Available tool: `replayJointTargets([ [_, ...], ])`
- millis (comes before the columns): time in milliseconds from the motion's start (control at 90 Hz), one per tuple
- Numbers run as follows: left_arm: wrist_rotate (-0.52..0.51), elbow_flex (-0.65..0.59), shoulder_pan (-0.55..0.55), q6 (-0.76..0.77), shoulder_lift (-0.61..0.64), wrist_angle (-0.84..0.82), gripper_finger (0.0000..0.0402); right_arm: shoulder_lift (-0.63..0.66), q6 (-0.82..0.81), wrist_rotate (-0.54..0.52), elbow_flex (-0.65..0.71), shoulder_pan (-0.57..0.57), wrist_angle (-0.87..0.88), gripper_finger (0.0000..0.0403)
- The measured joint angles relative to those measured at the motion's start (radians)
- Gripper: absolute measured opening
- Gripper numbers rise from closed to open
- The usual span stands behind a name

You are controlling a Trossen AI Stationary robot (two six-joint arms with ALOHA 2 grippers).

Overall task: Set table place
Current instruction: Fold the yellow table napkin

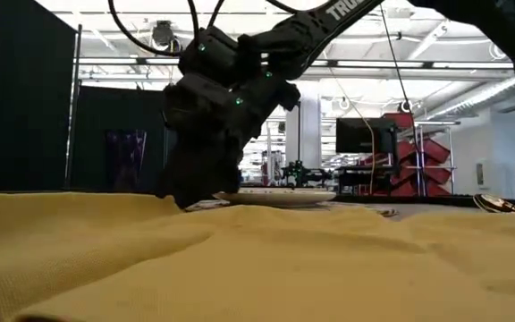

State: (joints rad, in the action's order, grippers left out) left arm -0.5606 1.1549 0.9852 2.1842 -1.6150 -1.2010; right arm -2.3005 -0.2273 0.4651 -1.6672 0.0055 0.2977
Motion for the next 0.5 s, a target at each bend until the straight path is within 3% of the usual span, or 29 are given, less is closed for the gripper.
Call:
replayJointTargets([
  [300, 0.001, 0.000, -0.008, -0.014, 0.003, -0.065, 0.0201, 0.000, -0.038, 0.010, -0.005, 0.016, -0.035, 0.0188],
  [500, 0.000, 0.000, -0.010, -0.016, 0.004, -0.075, 0.0201, -0.001, -0.031, 0.010, -0.018, 0.020, -0.041, 0.0125],
])
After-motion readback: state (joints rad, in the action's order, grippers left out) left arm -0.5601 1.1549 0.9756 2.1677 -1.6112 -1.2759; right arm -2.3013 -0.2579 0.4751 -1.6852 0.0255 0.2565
